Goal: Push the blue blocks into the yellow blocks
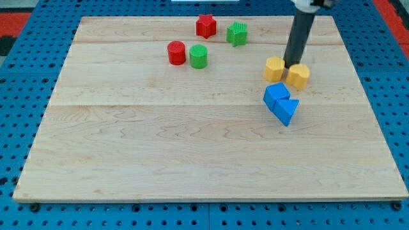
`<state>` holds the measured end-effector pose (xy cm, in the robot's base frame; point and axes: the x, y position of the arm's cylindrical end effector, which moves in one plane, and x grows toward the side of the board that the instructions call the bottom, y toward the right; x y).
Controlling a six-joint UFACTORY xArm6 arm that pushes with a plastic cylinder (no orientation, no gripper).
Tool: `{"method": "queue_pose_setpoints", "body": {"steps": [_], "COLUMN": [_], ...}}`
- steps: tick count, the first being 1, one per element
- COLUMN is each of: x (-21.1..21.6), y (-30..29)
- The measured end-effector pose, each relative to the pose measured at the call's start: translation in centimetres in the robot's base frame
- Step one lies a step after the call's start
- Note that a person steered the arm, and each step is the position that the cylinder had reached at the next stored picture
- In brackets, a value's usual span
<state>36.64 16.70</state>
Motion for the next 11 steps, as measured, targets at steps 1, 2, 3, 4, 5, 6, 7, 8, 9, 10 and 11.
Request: {"method": "queue_pose_setpoints", "body": {"steps": [1, 2, 3, 4, 5, 6, 7, 8, 9, 10, 11], "x": [-3.7, -3.7, 1.8, 1.9, 8.0, 11.2, 9.0, 6.8, 9.0, 12.4, 13.0], "y": [-0.3, -5.9, -3.6, -9.9, -12.7, -8.5, -8.0, -4.2, -8.0, -3.7, -1.6]}}
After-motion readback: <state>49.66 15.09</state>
